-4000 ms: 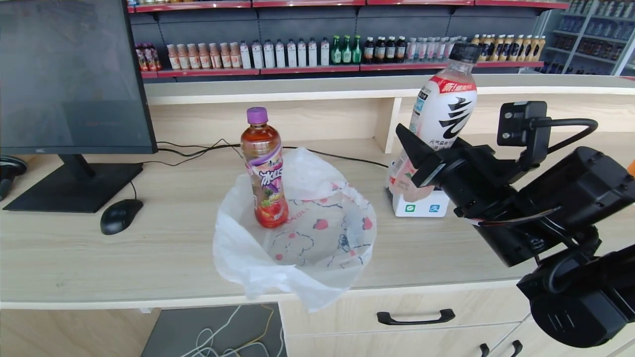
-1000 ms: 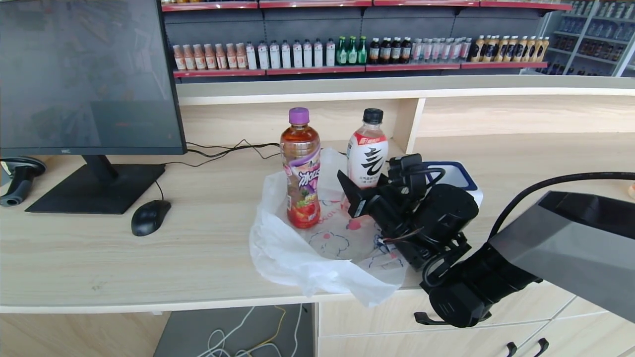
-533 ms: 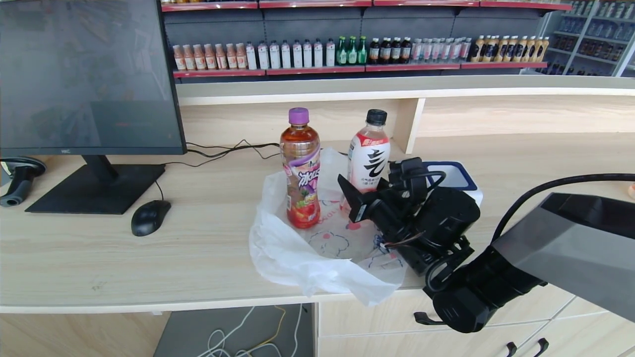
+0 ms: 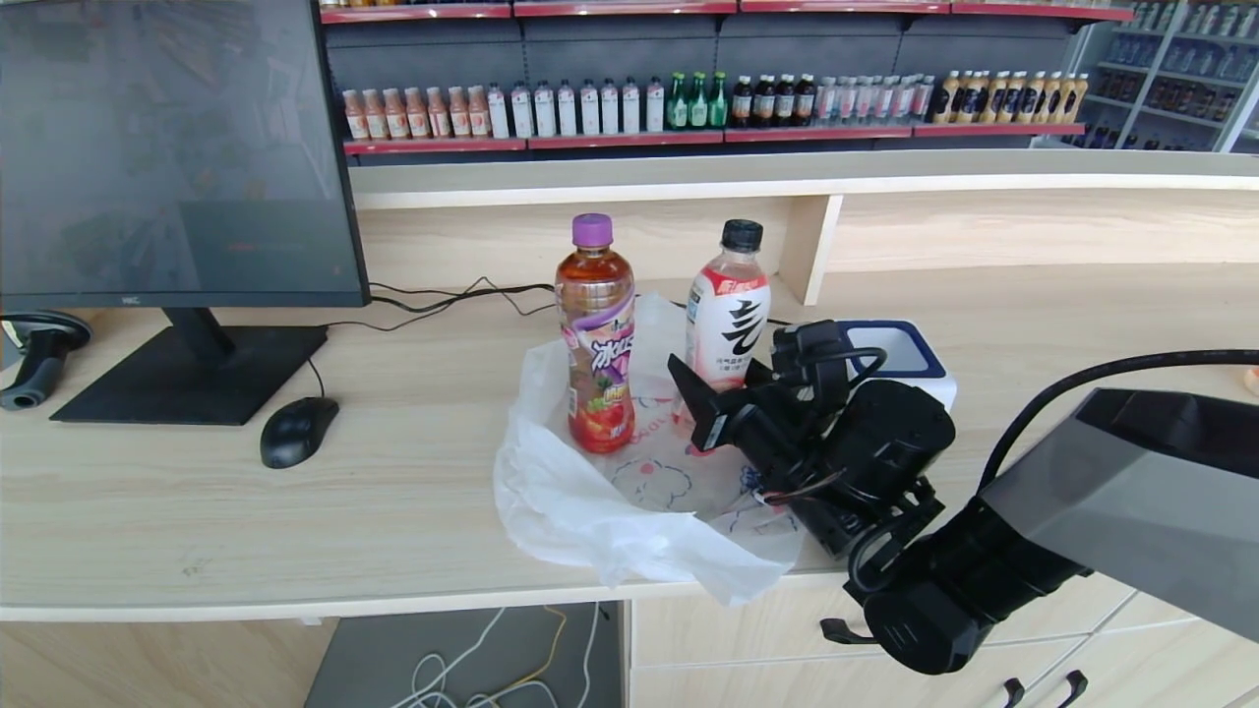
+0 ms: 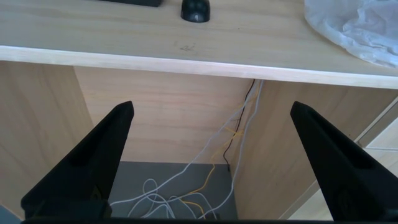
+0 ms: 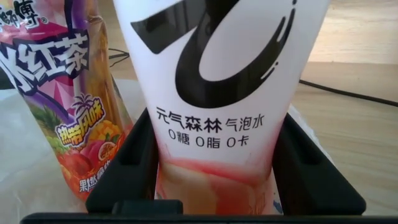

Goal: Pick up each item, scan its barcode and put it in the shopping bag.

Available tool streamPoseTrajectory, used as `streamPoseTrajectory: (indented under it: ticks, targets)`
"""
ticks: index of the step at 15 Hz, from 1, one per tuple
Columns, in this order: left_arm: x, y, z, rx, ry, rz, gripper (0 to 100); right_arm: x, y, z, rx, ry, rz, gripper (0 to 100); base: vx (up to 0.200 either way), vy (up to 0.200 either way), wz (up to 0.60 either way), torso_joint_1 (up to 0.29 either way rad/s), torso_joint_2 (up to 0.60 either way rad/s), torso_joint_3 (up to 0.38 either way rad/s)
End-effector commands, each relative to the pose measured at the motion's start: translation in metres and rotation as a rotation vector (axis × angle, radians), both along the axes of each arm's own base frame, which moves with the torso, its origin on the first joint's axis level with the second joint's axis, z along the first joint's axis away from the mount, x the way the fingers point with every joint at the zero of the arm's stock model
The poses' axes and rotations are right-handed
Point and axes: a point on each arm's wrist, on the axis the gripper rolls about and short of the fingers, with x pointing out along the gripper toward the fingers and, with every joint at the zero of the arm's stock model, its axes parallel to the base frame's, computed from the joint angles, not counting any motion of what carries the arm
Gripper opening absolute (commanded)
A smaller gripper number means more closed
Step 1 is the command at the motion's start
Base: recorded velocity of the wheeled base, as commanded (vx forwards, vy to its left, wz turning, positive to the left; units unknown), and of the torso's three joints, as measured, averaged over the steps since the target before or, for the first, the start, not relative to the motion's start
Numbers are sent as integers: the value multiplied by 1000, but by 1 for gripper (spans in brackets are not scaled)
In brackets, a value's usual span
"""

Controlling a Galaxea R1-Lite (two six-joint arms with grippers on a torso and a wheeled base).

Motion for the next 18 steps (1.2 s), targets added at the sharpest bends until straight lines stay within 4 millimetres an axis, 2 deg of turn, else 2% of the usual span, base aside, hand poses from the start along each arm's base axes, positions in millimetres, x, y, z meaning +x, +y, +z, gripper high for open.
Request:
streamPoseTrajectory:
  ticks: [1,8,9,15,18]
  targets:
    - [0,0,0,-1,1,1,100,0,1,-1,-3,3,1,0,0,0,0,0,0,0]
    - [0,0,0,-1,1,1,100,-1,0,-7,-14,21,1,0,0,0,0,0,0,0]
    - [0,0,0,-1,0,1,100,-1,0,-7,-14,21,1,100,0,0,0,0,0,0]
    - [0,0,0,-1,0,1,100,-4,-1,-6,-15,26,3,100,0,0,0,0,0,0]
    - [0,0,0,-1,0,-1,100,-10,-6,2,-12,19,3,100,0,0,0,0,0,0]
